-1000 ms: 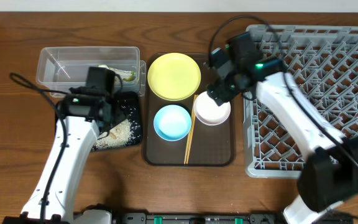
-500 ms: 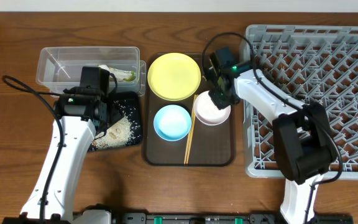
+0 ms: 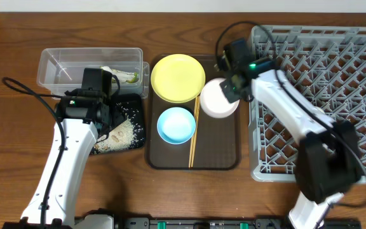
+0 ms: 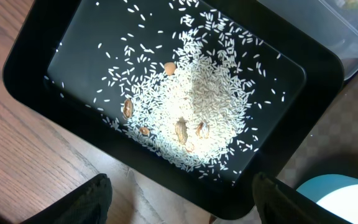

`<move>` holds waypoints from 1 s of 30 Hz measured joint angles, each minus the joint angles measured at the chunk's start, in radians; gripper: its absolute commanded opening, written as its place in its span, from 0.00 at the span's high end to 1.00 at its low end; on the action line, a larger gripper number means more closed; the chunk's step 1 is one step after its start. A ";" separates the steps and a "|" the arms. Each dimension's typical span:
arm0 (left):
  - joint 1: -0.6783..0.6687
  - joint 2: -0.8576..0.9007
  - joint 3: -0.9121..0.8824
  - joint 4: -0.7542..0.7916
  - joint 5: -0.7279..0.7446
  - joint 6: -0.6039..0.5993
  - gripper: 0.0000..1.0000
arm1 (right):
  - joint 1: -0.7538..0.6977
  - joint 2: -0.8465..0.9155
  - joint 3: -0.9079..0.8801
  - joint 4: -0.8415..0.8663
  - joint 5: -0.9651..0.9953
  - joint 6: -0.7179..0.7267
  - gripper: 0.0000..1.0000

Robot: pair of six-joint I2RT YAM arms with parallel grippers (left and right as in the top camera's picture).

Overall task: Sort waste into correct bins and load items into the dishwasher rack
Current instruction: 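Grasp the pink bowl with the right gripper, then carry the pink bowl into the dish rack and set it upright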

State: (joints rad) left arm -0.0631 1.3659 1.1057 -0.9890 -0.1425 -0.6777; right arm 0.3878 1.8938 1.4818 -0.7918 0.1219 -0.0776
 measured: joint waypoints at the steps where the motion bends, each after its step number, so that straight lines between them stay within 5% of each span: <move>1: 0.000 0.000 0.000 0.000 0.000 0.000 0.24 | -0.008 -0.032 0.000 0.010 0.024 0.008 0.99; 11: 0.000 0.000 0.000 0.000 0.000 0.000 0.25 | -0.082 -0.244 0.004 0.212 0.380 0.029 0.99; 23: 0.000 0.000 0.000 0.000 0.000 0.000 0.24 | -0.171 -0.097 0.004 0.684 0.792 -0.167 0.99; 30: 0.000 0.000 0.000 0.000 0.000 0.000 0.24 | -0.182 0.024 0.004 0.750 0.847 -0.276 0.99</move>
State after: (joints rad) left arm -0.0631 1.3659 1.1057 -0.9886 -0.1425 -0.6777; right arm 0.2062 1.9175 1.4860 -0.0414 0.9688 -0.3534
